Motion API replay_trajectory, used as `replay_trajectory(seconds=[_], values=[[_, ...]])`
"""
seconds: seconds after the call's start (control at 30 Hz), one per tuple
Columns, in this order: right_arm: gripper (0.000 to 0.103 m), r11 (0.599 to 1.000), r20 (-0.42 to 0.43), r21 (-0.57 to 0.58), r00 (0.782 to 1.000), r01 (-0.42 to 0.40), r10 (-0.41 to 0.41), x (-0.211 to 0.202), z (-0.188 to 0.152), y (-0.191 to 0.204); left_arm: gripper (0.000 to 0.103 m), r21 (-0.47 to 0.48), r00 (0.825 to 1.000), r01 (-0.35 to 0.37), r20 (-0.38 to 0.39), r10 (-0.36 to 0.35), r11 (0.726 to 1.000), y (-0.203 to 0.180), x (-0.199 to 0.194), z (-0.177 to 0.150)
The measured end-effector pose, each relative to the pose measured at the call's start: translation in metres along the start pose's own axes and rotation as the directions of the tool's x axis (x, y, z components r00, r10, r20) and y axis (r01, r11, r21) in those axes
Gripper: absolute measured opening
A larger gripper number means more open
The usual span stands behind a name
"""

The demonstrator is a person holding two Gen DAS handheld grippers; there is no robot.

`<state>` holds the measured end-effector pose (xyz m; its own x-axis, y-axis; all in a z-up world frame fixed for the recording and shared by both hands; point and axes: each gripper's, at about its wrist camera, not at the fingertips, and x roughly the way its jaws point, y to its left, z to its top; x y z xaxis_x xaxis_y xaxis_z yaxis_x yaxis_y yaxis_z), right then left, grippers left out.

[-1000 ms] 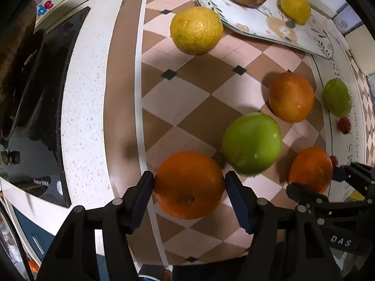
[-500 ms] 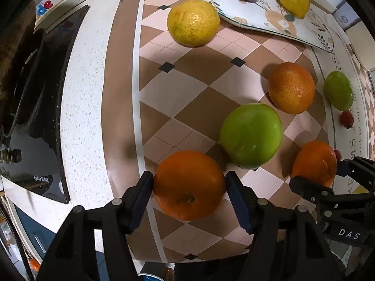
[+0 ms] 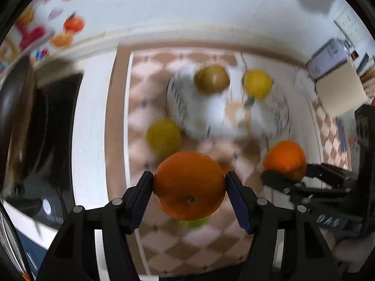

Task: Organize fruits
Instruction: 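Carry both oranges onto the white plate and open both tools, then lift both open tools away from the plate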

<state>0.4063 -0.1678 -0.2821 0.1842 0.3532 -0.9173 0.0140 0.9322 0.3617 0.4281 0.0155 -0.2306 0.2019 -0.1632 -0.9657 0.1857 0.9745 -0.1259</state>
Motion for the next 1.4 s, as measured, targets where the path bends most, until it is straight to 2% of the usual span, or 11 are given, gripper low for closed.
replay_trajectory(seconds=[0.1, 0.17, 0.3, 0.4, 0.53, 0.77, 0.9, 1.03, 1.07, 1.27, 1.4], values=[[0.068, 1.000, 0.012, 0.007, 1.000, 0.002, -0.002, 0.013, 0.040, -0.001, 0.061, 0.021, 0.999, -0.043, -0.001, 0.043, 0.999, -0.008, 0.020, 0.042], [0.068, 1.000, -0.001, 0.014, 1.000, 0.004, -0.004, 0.029, 0.062, 0.000, 0.061, 0.015, 0.998, -0.048, -0.042, 0.048, 0.999, -0.006, 0.045, 0.070], [0.068, 1.000, -0.045, 0.012, 0.999, 0.028, -0.028, 0.065, 0.085, 0.002, 0.061, -0.008, 0.990, -0.064, -0.124, 0.063, 0.998, 0.003, 0.086, 0.102], [0.068, 0.999, -0.079, 0.007, 0.996, 0.034, -0.033, 0.086, 0.097, 0.007, 0.061, -0.024, 0.986, -0.064, -0.154, 0.060, 0.998, 0.008, 0.102, 0.111], [0.068, 0.999, -0.115, 0.021, 0.993, 0.033, -0.030, 0.105, 0.105, 0.008, 0.061, -0.077, 0.982, -0.022, -0.188, 0.007, 0.997, 0.017, 0.117, 0.117], [0.070, 0.998, -0.163, 0.053, 0.986, 0.020, -0.011, 0.128, 0.110, 0.009, 0.062, -0.085, 0.980, -0.027, -0.197, 0.010, 0.996, 0.017, 0.122, 0.124], [0.087, 0.997, -0.172, 0.077, 0.985, 0.008, 0.005, 0.124, 0.111, 0.007, 0.062, -0.103, 0.979, -0.010, -0.202, -0.011, 0.995, 0.022, 0.122, 0.127], [0.091, 0.996, -0.171, 0.080, 0.985, 0.040, -0.026, 0.115, 0.111, 0.002, 0.083, -0.108, 0.983, -0.009, -0.181, -0.011, 0.994, 0.025, 0.116, 0.130], [0.094, 0.996, -0.171, 0.079, 0.985, 0.050, -0.036, 0.113, 0.109, 0.000, 0.084, -0.108, 0.984, -0.012, -0.177, -0.007, 0.994, 0.025, 0.115, 0.130], [0.094, 0.992, -0.144, 0.063, 0.984, 0.112, -0.102, 0.092, 0.098, -0.005, 0.090, -0.095, 0.989, -0.038, -0.145, 0.024, 0.995, 0.028, 0.097, 0.121], [0.094, 0.985, -0.102, 0.045, 0.982, 0.164, -0.159, 0.070, 0.088, -0.007, 0.090, -0.082, 0.993, -0.089, -0.087, 0.082, 0.993, 0.027, 0.075, 0.103]])
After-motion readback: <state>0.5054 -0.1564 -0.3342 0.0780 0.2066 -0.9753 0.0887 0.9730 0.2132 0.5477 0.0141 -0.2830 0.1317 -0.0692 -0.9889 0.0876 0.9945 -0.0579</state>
